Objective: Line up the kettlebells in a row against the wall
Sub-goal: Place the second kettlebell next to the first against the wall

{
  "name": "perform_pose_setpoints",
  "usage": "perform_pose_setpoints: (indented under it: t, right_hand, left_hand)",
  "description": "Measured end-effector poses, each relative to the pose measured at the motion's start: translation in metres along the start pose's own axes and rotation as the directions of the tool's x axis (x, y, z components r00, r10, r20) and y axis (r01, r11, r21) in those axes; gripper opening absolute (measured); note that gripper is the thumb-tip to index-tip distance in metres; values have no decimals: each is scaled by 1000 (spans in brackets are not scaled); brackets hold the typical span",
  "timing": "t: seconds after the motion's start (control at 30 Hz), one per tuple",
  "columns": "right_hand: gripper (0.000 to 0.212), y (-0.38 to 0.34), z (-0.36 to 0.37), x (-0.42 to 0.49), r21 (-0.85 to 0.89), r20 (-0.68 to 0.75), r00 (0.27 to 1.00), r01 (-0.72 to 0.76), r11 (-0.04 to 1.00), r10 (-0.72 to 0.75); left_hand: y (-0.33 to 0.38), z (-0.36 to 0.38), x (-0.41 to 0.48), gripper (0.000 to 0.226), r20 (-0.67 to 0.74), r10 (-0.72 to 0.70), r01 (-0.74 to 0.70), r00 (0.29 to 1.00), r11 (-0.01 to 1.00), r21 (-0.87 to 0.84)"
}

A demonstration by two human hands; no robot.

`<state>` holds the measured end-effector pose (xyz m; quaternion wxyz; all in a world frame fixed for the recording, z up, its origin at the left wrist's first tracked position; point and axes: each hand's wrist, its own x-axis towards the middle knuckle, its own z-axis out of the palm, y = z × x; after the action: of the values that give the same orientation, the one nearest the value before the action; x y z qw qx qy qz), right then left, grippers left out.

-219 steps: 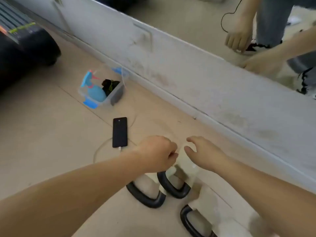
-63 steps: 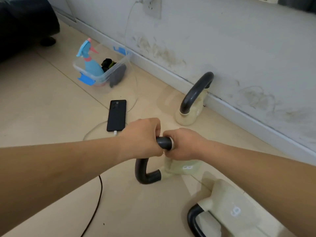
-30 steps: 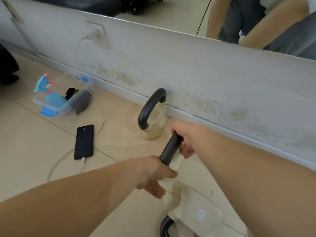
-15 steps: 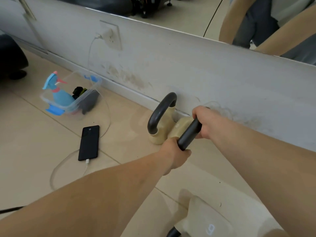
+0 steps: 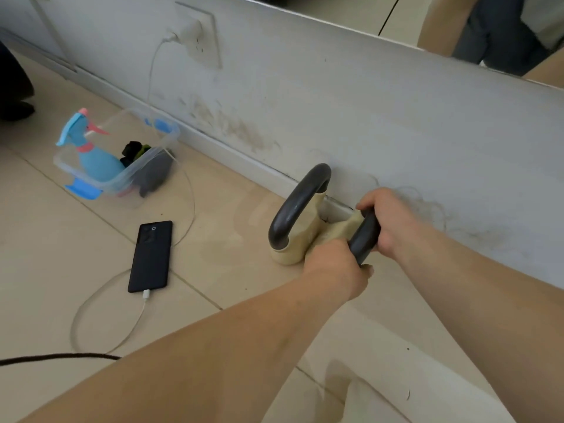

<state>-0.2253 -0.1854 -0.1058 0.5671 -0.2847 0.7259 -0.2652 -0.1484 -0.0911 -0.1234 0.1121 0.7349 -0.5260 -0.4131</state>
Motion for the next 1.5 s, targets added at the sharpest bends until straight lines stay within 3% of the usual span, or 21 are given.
perform_pose_setpoints:
  t: [0.1,0.3,0.4,0.67,0.8,1.0,1.13,1.3,1.5]
  right_hand:
    - [24,-4,1,0,-56,-20,1000,-6,998,5]
    - [15,-16,9,-9,-199,-46,999,-33,979,24]
    - [17,-15,20,-8,-244,-45,999,-5,970,-7]
    - [19,-6,29,-2,-82,-120,990,-83,993,73]
    - [18,-5,24,-13,-139,-117,993,-39,990,23]
    - [43,-9,30,-20,-221,-8,998,54,974,-57]
    - [16,-11,37,-23,-153,-93,995,19,988,-33]
    - [12,-13,40,-18,-154,-111,994,6,988,-23]
    - [39,-15,33,-15,-200,-64,998,9,980,-22]
  left_hand:
    - [5,3,5,36,-32,-4,4,999,1000,5]
    - [3,14,0,35,25,-126,127,992,933,-337]
    - [-5,20,-4,34,53,-102,115,993,882,-457]
    - [-25,-27,11,21,130,29,-5,991,983,-181]
    - [-26,-11,-5,25,53,62,-47,997,968,-245]
    - [-21,13,-17,29,-70,-42,12,997,925,-381]
    - [-30,-12,0,22,-33,20,-28,999,964,-266]
    - [-31,-11,5,16,-30,3,-10,1000,966,-258]
    - [-20,5,1,27,-47,-33,17,998,952,-305]
